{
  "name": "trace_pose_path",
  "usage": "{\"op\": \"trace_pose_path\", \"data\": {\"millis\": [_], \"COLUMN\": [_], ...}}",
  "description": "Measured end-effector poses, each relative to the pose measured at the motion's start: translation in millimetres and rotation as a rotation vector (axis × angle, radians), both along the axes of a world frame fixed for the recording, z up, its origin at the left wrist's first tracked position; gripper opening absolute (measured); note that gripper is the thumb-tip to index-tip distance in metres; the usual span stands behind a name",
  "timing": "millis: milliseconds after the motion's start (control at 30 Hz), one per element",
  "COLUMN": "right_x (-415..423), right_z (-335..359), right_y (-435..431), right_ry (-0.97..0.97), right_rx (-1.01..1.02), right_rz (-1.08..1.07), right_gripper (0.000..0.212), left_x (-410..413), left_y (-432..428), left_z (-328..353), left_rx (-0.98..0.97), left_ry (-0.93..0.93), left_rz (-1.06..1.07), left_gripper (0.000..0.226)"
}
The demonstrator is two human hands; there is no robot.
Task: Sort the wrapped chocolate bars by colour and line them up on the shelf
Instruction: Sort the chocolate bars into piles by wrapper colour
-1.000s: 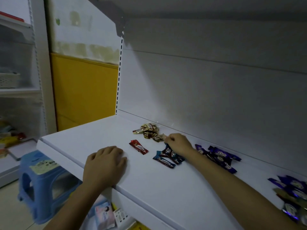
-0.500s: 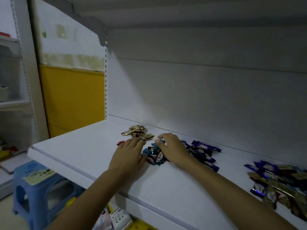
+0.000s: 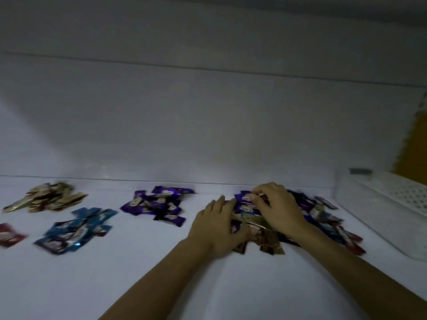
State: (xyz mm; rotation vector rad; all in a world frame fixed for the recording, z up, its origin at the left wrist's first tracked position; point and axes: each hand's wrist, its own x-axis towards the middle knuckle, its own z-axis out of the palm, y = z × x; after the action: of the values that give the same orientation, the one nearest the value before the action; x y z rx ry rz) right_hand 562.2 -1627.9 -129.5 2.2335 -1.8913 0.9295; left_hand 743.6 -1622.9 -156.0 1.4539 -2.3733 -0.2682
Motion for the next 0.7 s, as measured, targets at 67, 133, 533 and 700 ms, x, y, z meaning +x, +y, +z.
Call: {"op": "trace_pose_path", "data": {"millis": [67, 133, 533, 700], "right_x": [-23, -36, -95, -75], "right_z": [-9, -15, -23, -15], "right_y": [-1, -2, -22, -16], "right_ry": [0.021, 0.017, -0.073, -0.325], "right_rx": [-0.022, -0.041, 0.340, 0.283], "right_rz": [-0.060, -0.113, -0.395, -0.118], "right_gripper": [0.025, 0.025, 0.055, 0.035], "left_x": [-18, -31, -100, -97], "left_y": [-7, -17, -49, -43], "left_z": [-1, -2, -12, -12], "left_rx": [0.010, 0.007, -0.087, -0.132], "left_ry": [-0.036, -0.048, 0.037, 0.069], "left_rz": [-0.030, -0.051, -0.072, -0.121], "left_gripper": [0.097, 0.100, 0.107, 0.112]}}
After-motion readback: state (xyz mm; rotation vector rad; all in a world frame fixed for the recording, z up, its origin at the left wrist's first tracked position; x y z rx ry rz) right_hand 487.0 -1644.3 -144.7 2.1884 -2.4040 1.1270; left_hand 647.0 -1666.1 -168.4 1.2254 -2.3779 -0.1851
